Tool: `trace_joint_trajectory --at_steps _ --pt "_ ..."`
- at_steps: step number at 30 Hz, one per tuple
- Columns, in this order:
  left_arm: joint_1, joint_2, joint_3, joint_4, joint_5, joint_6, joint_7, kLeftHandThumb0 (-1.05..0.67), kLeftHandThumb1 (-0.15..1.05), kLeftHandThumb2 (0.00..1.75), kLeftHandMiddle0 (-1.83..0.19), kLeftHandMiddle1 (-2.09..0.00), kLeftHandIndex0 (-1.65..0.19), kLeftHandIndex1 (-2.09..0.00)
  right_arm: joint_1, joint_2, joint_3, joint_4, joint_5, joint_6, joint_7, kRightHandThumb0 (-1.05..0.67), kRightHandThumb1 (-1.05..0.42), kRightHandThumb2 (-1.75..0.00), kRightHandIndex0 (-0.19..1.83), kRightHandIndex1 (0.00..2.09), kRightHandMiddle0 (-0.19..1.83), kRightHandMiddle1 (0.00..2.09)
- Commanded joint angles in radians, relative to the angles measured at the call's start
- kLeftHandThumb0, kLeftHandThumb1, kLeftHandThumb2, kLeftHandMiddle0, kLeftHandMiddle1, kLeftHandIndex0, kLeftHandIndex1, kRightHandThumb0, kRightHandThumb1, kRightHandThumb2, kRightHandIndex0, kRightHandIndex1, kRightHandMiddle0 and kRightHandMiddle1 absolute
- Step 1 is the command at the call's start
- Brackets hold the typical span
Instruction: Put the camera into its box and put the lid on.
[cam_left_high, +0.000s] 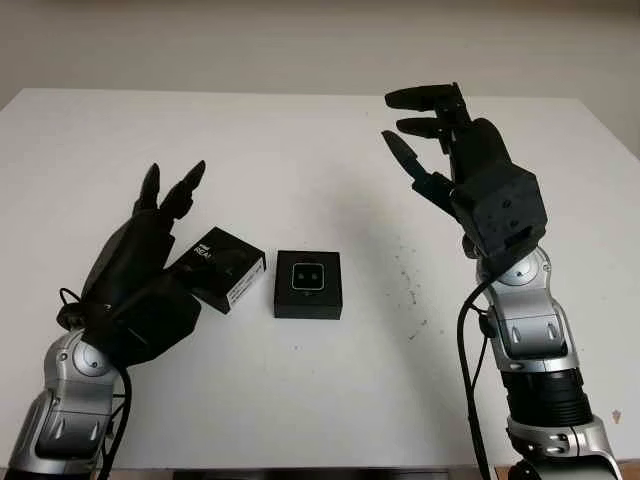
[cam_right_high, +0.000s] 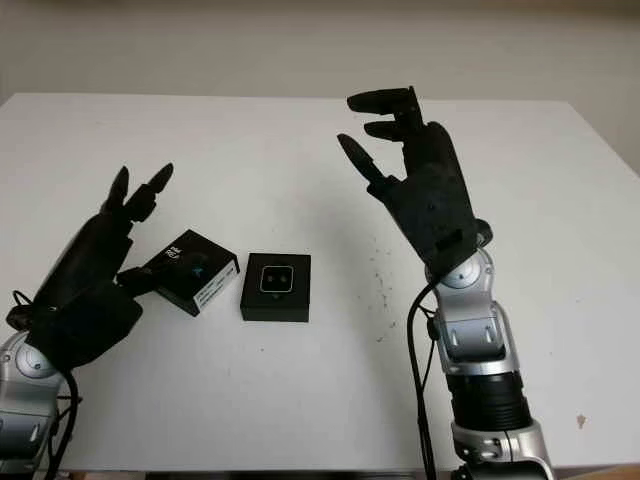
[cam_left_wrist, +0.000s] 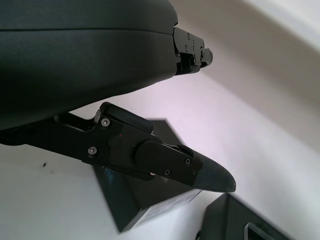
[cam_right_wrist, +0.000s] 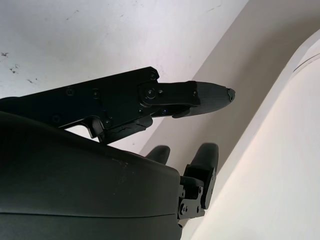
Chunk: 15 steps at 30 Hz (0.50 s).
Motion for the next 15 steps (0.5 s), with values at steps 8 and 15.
trace_joint_trajectory --at_steps 8,15 --pt "-0.013 0.015 -0.054 0.007 0.048 0.034 -0.034 -0.82 0.99 0.05 0.08 -0.04 0.07 -0.04 -0.029 -0.011 -0.019 0.033 0.035 0.009 0.011 -0.66 -1.05 -0.38 -0.07 0.48 -0.12 0.65" --pt "-0.026 0.014 -0.068 0.06 0.068 0.024 -0.017 -0.79 0.96 0.04 0.06 -0.06 0.04 -0.06 -0.028 -0.011 -0.02 0.044 0.047 0.003 0.007 -0.66 -1.05 -0.38 -0.04 0.42 -0.11 0.64"
